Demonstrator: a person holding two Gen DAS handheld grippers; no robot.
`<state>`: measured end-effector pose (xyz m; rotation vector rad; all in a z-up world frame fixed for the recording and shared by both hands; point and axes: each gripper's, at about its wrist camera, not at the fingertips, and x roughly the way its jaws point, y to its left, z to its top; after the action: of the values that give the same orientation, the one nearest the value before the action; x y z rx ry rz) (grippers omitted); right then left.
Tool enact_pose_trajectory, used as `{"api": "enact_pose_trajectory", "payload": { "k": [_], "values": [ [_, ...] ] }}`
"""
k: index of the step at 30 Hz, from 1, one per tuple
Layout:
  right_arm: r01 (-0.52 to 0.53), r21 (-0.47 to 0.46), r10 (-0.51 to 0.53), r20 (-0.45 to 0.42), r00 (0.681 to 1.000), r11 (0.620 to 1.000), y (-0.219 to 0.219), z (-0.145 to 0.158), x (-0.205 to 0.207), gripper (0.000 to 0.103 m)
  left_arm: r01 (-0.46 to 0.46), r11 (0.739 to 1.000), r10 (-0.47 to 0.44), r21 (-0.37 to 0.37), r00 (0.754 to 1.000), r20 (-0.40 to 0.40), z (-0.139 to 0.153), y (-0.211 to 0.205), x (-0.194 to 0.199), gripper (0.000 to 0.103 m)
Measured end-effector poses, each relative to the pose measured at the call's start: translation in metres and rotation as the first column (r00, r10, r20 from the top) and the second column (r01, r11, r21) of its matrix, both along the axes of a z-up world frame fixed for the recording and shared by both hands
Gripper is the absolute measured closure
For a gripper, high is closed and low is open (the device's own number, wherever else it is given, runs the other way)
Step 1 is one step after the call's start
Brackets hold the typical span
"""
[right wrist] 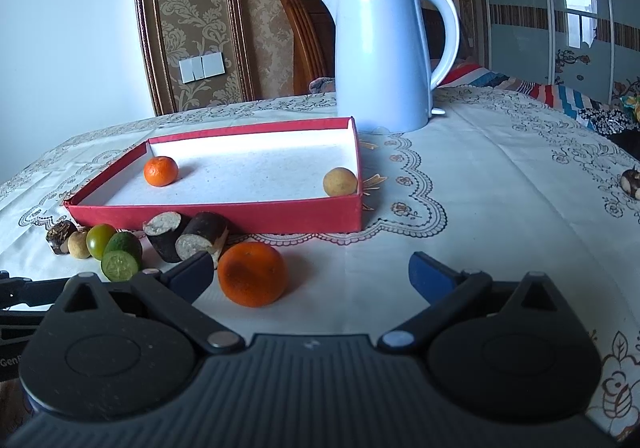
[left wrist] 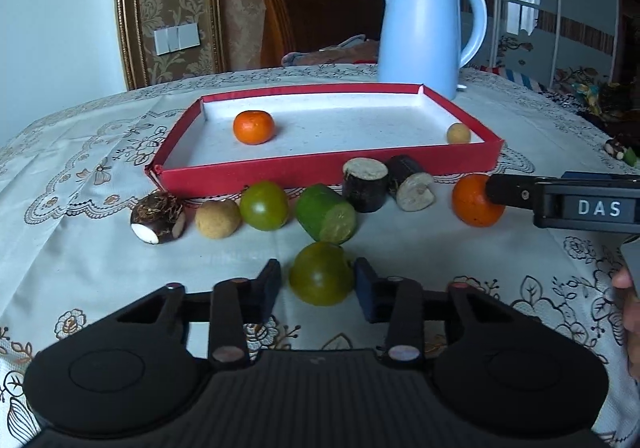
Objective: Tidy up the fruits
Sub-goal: 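Grasp the dark green round fruit with the left gripper while the right gripper approaches a mandarin, then close the right gripper on the mandarin and lift it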
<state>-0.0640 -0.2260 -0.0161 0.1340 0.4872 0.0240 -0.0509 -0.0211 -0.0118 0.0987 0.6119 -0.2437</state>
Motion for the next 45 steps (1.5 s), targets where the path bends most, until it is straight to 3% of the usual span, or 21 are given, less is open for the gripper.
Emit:
{"api": "enact_pose_trajectory", "payload": {
  "k": [11, 15, 22, 27, 45],
  "values": [
    [-0.023, -0.049, 0.022, -0.009, 1.0, 0.999, 0.009, 0.0, 0.002, 0.003, -0.105, 0.994, 0.106, -0.029, 0.994, 0.034, 0.008, 0.024, 0.003, 0.068],
    [-0.036, -0.075, 0.033, -0.041, 0.999, 0.997, 0.016, 0.0, 0.008, 0.004, -0.103, 0.994, 0.104, -0.041, 0.994, 0.019, 0.006, 0.026, 0.01, 0.067],
    [-0.066, -0.093, 0.058, -0.085, 0.995, 0.993, 0.029, -0.002, 0.021, 0.018, -0.094, 0.995, 0.094, -0.026, 0.996, -0.007, 0.001, 0.022, 0.013, 0.067],
    [-0.074, -0.093, 0.064, -0.106, 0.992, 0.993, 0.031, -0.004, 0.026, 0.035, -0.1, 0.995, 0.1, -0.015, 0.995, -0.005, 0.001, 0.021, 0.013, 0.066],
    [-0.072, -0.097, 0.061, -0.114, 0.992, 0.993, 0.032, -0.004, 0.027, 0.036, -0.106, 0.994, 0.106, 0.004, 0.994, -0.008, 0.0, 0.018, 0.015, 0.063]
  ]
}}
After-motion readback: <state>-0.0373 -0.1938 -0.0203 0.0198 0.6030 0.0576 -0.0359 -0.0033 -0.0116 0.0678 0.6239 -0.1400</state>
